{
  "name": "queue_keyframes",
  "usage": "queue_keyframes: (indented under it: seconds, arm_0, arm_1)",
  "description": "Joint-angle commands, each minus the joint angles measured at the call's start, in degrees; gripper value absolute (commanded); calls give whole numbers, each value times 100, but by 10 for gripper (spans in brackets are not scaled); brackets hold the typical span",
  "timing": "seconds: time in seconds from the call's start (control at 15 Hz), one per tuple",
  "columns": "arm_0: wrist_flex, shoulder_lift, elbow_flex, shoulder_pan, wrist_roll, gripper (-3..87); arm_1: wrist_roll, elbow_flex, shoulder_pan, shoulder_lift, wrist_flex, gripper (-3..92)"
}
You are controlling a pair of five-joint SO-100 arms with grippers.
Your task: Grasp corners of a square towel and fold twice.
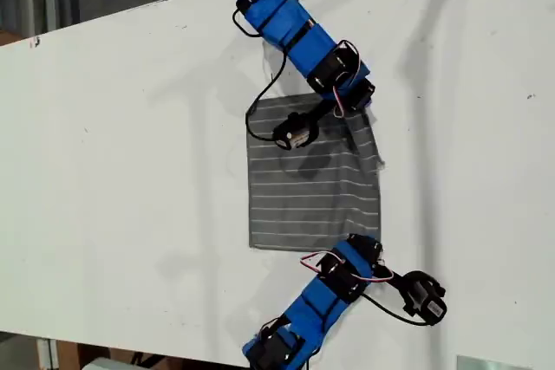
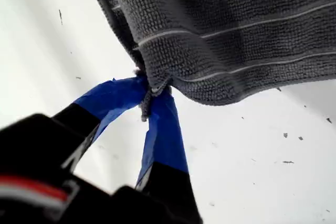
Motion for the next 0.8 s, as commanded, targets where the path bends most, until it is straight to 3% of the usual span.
queue_keyframes:
  seconds: [0.0,0.47,0.73]
  arm_0:
    - [185,668,-299,-281,220,-4]
    - [1037,1591,-149,-879,1125,-4]
    - [1213,2021,158,-1626,1960,-4]
  arm_1:
    - [-105,-343,176,571,88,-1]
    - [-141,-193,606,1424,905,-1]
    - [-606,448,1301,2232,949,-1]
